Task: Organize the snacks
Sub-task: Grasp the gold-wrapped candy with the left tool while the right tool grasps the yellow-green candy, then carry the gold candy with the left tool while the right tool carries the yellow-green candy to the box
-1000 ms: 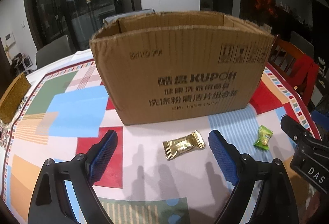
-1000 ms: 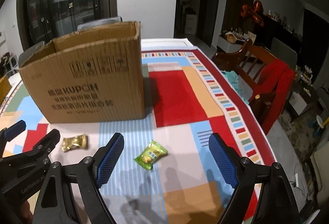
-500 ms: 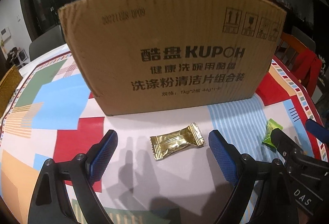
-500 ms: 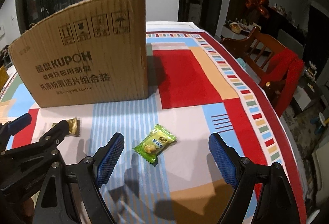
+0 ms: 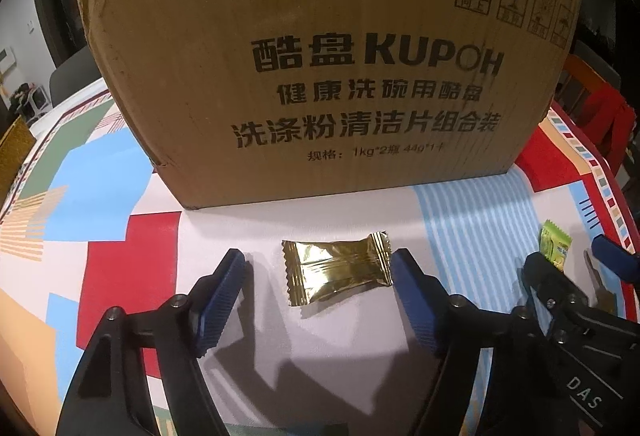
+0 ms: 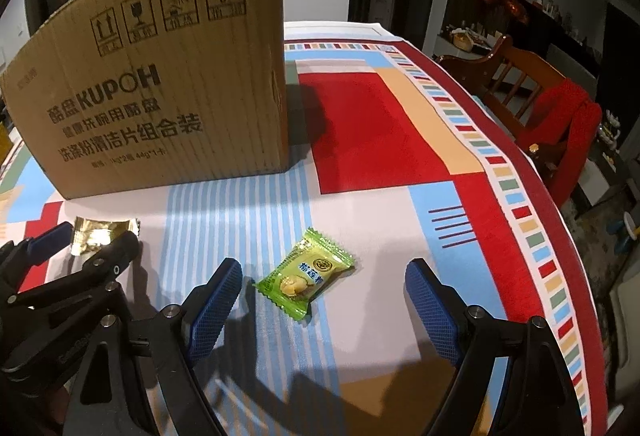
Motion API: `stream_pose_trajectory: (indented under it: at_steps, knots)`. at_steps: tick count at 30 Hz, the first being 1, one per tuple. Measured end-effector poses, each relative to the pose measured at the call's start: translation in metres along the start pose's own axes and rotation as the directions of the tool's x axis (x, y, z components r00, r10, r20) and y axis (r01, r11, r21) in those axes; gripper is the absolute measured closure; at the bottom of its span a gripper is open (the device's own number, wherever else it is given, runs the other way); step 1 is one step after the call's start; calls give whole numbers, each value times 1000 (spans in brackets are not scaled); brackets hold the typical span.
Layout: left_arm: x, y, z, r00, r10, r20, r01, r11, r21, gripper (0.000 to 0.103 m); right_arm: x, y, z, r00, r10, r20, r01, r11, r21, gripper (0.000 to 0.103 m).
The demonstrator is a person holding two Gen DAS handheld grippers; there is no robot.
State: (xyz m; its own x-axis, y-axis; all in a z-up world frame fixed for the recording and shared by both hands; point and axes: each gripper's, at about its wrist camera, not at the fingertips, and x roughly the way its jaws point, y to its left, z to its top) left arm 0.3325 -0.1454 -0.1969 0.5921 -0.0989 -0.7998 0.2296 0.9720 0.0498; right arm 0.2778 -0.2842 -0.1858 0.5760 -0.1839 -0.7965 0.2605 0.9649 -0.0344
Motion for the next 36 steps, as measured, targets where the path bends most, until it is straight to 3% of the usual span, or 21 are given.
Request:
stream_pose_trajectory:
  at_steps: [4, 6, 11, 15, 21, 22, 23, 36]
  knots:
    - [-2, -2, -2, 1000, -20, 9, 19, 1000, 10, 41, 5, 0, -2, 1000, 8, -21, -8, 1000, 10, 27]
    - [-3, -5, -4, 999, -34, 13, 34, 999, 19, 52, 5, -1, -2, 1000, 17, -17, -17, 1000, 19, 32]
    - [-6, -10, -7, 998, -56, 20, 55, 998, 36, 69, 3, 1, -1, 999, 31, -6, -31, 999, 19, 51]
    - [-9, -13, -10, 998, -61, 25, 60, 997, 46, 81, 2, 2, -2, 999, 39, -1, -39, 999, 24, 55]
    - [-8, -16, -7, 998, -65, 24, 64, 997, 49, 84, -2, 2, -5, 999, 44, 1, -44, 998, 34, 57]
    - [-7, -17, -8, 998, -66, 23, 65, 997, 47, 86, -2, 2, -5, 999, 46, 1, -46, 998, 36, 61]
    - [-8, -15, -6, 998, -66, 22, 65, 997, 46, 87, -3, 1, -4, 999, 50, 3, -50, 998, 38, 74]
    - [-17, -5, -6, 997, -67, 29, 66, 998, 24, 87, -12, 2, 0, 997, 69, 16, -70, 997, 37, 78]
